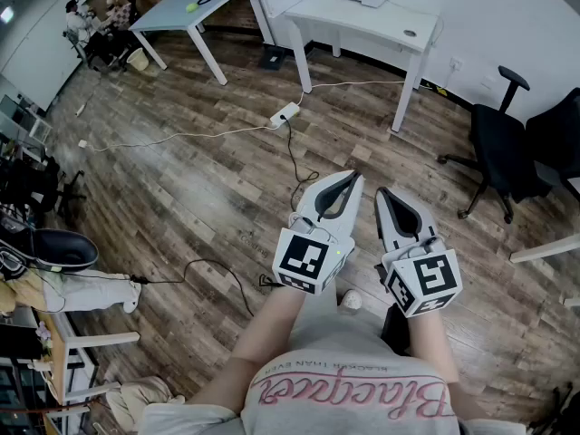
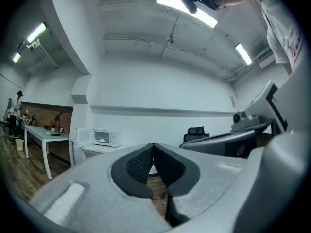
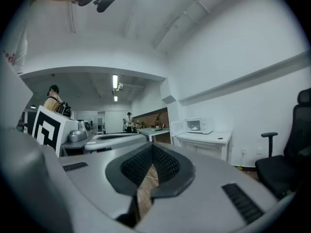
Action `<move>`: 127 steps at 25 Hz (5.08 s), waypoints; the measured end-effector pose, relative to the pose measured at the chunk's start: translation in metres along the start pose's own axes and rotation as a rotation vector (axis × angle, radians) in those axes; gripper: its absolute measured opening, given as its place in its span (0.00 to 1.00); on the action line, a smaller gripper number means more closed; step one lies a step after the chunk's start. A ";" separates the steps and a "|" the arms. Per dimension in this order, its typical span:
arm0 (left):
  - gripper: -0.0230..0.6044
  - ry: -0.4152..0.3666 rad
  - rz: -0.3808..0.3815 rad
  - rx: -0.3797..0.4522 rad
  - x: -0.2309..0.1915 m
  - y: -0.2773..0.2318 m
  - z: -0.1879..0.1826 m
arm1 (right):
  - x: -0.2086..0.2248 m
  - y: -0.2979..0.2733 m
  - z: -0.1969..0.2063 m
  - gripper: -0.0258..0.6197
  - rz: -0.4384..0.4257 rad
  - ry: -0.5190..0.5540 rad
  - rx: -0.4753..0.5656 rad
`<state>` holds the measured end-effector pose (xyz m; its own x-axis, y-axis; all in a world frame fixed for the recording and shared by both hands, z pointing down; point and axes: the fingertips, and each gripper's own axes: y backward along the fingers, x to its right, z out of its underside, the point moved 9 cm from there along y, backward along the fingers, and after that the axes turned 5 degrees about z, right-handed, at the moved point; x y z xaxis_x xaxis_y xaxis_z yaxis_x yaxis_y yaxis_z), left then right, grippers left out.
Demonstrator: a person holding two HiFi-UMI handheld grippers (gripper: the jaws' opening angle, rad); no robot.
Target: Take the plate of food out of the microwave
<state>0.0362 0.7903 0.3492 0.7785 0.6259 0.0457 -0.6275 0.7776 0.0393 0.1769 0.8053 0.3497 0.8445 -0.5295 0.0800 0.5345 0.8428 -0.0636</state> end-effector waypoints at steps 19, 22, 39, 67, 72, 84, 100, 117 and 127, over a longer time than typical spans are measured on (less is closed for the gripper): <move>0.05 0.047 0.031 0.017 -0.097 -0.015 -0.001 | -0.022 -0.091 -0.016 0.06 0.006 0.038 -0.015; 0.05 0.044 0.043 0.019 -0.116 -0.024 -0.002 | -0.021 -0.110 -0.020 0.06 0.012 0.044 -0.011; 0.05 0.034 0.119 0.048 -0.207 -0.084 -0.001 | -0.005 -0.211 -0.030 0.06 0.061 0.041 0.011; 0.05 0.072 0.142 0.037 -0.225 -0.110 0.013 | 0.006 -0.228 -0.022 0.06 0.079 0.049 -0.012; 0.05 0.067 0.139 0.047 -0.230 -0.122 0.013 | 0.018 -0.241 -0.025 0.06 0.095 0.050 -0.009; 0.05 0.018 0.128 0.012 -0.251 -0.153 0.011 | 0.042 -0.279 -0.031 0.06 0.089 0.061 0.011; 0.05 0.005 0.133 -0.018 -0.280 -0.235 0.018 | 0.110 -0.342 -0.042 0.06 0.066 0.052 0.003; 0.05 0.036 0.101 -0.015 -0.314 -0.316 0.015 | 0.181 -0.406 -0.056 0.06 0.001 0.039 -0.011; 0.05 0.034 0.035 -0.030 -0.331 -0.356 0.020 | 0.220 -0.439 -0.060 0.06 -0.050 0.041 -0.010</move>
<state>0.0018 0.3047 0.3395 0.7562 0.6542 0.0124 -0.6543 0.7562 0.0083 0.1302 0.3133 0.3351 0.8171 -0.5749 0.0430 0.5764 0.8141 -0.0704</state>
